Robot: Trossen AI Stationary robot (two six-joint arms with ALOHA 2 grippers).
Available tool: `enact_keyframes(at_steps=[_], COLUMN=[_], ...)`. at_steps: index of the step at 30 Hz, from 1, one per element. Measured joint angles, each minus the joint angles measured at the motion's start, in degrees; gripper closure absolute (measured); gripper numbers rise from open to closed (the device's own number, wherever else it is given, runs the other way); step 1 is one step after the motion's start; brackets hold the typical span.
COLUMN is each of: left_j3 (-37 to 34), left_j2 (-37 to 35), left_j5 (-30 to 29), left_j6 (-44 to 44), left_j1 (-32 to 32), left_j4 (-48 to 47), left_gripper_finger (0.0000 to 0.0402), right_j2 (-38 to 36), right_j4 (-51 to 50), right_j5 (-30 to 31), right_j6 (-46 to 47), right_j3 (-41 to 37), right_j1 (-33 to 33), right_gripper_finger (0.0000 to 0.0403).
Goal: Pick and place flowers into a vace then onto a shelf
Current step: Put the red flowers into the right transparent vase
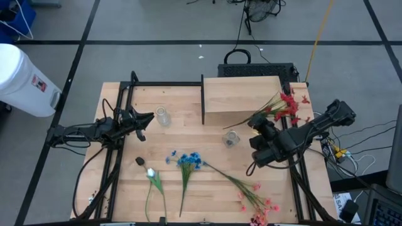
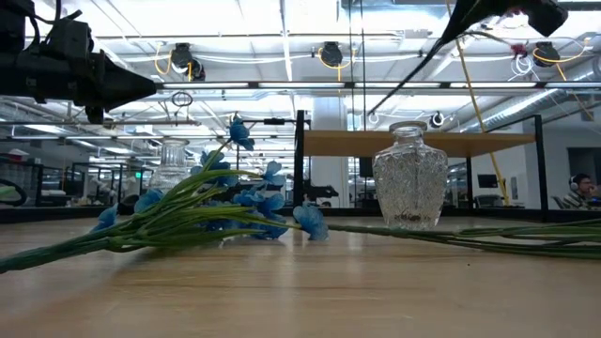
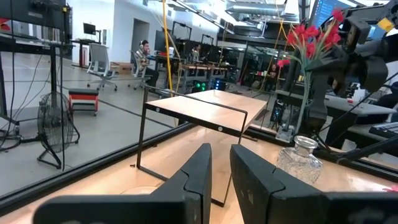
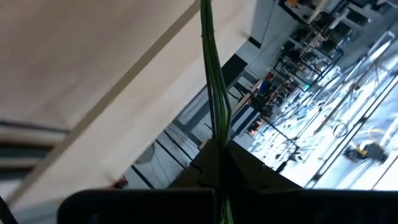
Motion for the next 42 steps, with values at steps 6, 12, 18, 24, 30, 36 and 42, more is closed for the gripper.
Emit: enact_keyframes(at_steps=[6, 12, 18, 24, 30, 36, 42], left_j3=[0.0, 0.0, 0.0, 1.4, 14.6, 33.4, 46.2], left_j2=[0.4, 2.6, 9.6, 20.5, 36.1, 53.2, 66.5], left_j5=[3.2, 9.7, 12.3, 9.0, 12.8, 15.2, 17.8], left_j6=[-1.1, -5.9, -6.7, -10.2, -7.8, -2.0, 1.8], left_j1=[0.0, 0.0, 0.0, 0.0, 0.0, 0.0, 0.0], left_j4=[0.3, 9.0, 15.8, 23.8, 22.2, 10.2, 3.1], left_gripper_finger=[0.0337, 0.0337, 0.0337, 0.0337, 0.0336, 0.0305, 0.0228], right_j2=[-2.5, -2.6, -4.1, -5.0, -4.3, -4.4, -4.4], right_j4=[0.0, 0.0, -0.1, 0.0, 4.4, 16.6, 20.1], right_j5=[-1.7, -4.3, -2.8, -0.1, 0.6, 0.5, 0.4], right_j6=[7.1, 12.9, 22.0, 25.4, 17.6, 2.9, -3.9], right_j3=[0.0, 0.0, 0.0, -0.3, -0.3, -0.3, -0.3], right_j1=[1.1, 2.6, 3.7, 4.8, 2.9, 0.3, -0.7], right_gripper_finger=[0.0403, 0.0403, 0.0403, 0.0403, 0.0403, 0.0403, 0.0403])
